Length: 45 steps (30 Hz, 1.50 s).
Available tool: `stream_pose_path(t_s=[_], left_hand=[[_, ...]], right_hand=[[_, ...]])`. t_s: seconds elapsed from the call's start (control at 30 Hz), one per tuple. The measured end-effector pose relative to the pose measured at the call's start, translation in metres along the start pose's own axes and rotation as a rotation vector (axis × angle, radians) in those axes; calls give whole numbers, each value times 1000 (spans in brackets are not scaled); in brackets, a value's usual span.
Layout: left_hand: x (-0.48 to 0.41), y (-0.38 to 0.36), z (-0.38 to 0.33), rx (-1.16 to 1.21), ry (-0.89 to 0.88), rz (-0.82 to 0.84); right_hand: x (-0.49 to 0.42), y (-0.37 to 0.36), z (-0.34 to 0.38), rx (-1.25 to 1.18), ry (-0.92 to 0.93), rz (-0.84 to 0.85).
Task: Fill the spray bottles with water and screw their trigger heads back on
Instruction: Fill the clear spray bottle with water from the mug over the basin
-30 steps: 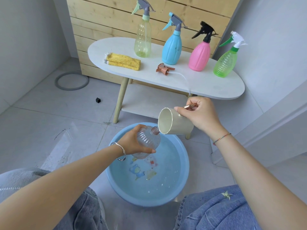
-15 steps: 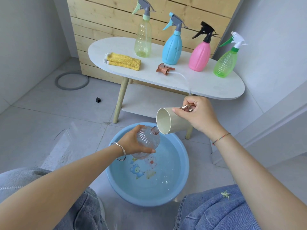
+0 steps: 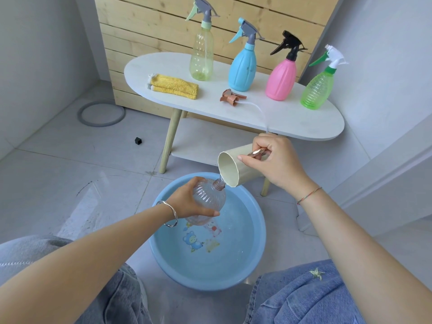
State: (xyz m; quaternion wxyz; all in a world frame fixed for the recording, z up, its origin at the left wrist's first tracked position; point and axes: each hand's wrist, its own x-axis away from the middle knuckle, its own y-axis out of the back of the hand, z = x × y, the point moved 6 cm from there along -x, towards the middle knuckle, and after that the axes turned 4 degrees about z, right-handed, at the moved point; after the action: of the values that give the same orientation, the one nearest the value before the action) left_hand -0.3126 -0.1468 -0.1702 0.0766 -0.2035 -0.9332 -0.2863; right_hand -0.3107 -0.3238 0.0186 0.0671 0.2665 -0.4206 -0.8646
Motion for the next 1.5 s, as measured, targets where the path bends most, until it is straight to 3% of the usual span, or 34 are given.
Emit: stream_pose_path(t_s=[0.57,0.77,0.87,1.0,1.1,1.27,1.4,1.5], left_hand=[[4,1,-1,49,38,2],[5,2,-3,86,30,-11],[7,5,-4,107,21,-30],[8,9,-5,238,27,-48],[7,17,-6,328,15,-108],[6,25,-7,370,1,-176],[8,25,1,336,14,-187],[9,27,4,300,3,-191]], right_hand=[[2,-11,18,150,216,40],[1,-11,16,136,188,25],[2,-4,7,54,66,-56],[10,10,-30,-220,-279,-239],[19,4,-60,-296,-479,-254],[42,-50,-101,-345,-651,-36],[69,-109,-125,-131,-643,232],[91,-142,-140,-49,-713,323]])
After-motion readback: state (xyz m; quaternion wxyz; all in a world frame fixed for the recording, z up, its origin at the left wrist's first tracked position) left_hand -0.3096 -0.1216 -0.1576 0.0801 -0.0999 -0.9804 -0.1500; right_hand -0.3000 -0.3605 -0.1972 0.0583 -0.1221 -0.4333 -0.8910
